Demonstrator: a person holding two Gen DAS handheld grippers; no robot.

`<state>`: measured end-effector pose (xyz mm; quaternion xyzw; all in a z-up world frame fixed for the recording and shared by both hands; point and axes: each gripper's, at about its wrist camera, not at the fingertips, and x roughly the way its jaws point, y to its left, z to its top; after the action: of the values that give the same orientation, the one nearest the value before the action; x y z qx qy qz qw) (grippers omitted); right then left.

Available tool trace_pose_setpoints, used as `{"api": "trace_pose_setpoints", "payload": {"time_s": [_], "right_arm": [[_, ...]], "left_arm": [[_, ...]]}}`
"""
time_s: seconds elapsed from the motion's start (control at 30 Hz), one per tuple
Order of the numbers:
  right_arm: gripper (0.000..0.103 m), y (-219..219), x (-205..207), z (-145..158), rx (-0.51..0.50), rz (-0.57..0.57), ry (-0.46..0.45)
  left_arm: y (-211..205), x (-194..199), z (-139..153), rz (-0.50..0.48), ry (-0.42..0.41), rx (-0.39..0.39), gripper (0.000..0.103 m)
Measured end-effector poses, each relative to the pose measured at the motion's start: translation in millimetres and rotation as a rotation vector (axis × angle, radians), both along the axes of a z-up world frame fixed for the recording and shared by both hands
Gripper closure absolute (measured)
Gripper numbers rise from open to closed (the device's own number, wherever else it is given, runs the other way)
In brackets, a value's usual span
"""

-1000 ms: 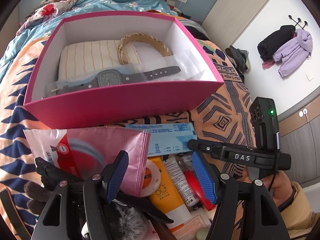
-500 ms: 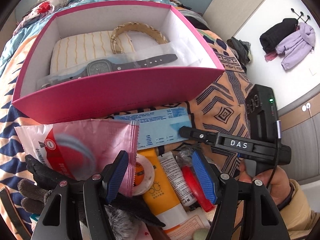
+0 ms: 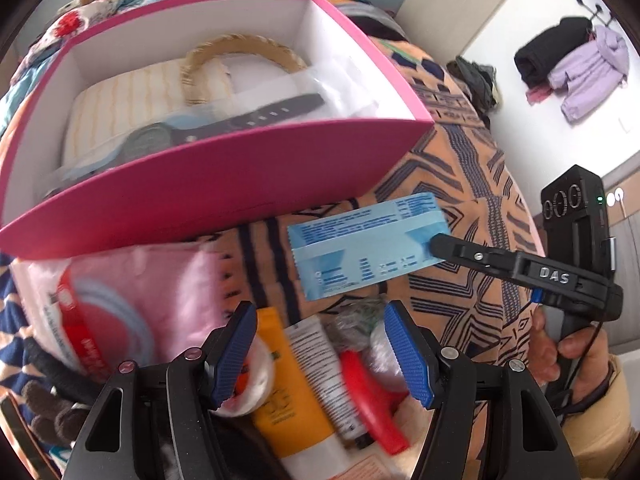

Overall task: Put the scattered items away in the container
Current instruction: 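Reach the right gripper to the blue-and-white sachet on the pile, then close the right gripper on the sachet edge and lift it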

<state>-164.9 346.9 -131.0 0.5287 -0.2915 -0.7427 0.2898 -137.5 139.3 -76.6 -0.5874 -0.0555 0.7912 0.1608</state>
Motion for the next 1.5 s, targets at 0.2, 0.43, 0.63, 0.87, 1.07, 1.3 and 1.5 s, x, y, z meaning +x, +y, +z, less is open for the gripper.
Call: {"api": "trace_pose_setpoints", "payload": {"time_s": [0.2,0.43,0.63,0.87,1.07,1.3,1.5], "right_arm": [[0.096,25,2,-12,-0.133,-0.064,-0.047],[0.096,36,4,-14,-0.355,-0.086,-0.077],[0.096,39,2,-24,-0.258,-0.105,-0.108],[0.072,26,3,-23,-0.121,-0.105,-0.082],[0.069,10,12,-25,-0.141,-0.105,-0.085],[0.099,15,16,-26,-0.251,-0.135,-0.090],[0.100,25,17,-7,-0.408,-0.113,-0.060]], "left_arm": [[14,-17,-23,-0.019,-0.083,0.035,0.036],[9,-24,-38,-0.003,-0.153,0.135,0.035],[8,-30,-48,0.005,-0.191,0.181,0.035],[13,-37,-52,0.008,-0.194,0.183,0.035],[16,-42,-54,0.011,-0.196,0.187,0.034],[9,-43,-55,0.033,-0.209,0.231,0.036],[-3,-44,-52,0.053,-0.229,0.336,0.035]]}}
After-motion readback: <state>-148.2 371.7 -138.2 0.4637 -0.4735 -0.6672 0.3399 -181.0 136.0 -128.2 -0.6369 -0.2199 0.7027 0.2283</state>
